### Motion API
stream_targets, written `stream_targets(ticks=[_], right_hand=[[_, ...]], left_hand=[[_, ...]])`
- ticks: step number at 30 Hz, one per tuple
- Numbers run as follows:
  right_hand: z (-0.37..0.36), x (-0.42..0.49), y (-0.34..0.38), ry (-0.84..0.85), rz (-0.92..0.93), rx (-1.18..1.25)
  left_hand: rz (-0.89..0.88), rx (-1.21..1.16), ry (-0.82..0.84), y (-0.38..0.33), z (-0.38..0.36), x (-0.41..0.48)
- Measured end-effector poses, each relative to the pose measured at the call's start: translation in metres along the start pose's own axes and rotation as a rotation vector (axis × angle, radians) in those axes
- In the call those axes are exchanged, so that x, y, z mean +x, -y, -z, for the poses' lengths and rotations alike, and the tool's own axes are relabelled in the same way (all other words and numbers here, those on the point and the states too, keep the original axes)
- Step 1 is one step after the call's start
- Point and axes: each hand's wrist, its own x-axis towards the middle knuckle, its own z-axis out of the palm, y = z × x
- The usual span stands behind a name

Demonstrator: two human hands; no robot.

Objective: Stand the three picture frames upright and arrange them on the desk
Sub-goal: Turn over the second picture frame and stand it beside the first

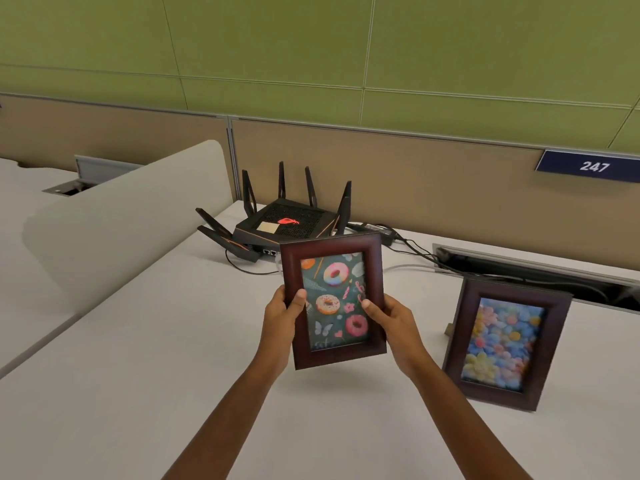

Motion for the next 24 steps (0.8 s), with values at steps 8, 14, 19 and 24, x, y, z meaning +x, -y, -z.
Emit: stream_targets(ticks=[8,14,19,24], right_hand=[[0.01,-0.014,-0.011,-0.172,0.034,0.065],[0.023,-0.017,-0.015,-0.208,0.031,0.104],[0.032,-0.018,-0.024,-0.225,0.032,0.097],[0.036,-0.01,-0.026,-0.239,0.046,0.139]], left_hand=[[0.158,0.026,0.193,0.019,-0.006,0.011],[0.293,-0.097,0.326,0.042,-0.019,0.018],[0.342,-0.175,0.319,0.051,-0.032,0.032],[0.36,-0.175,0.271,0.057,-0.045,0.046]])
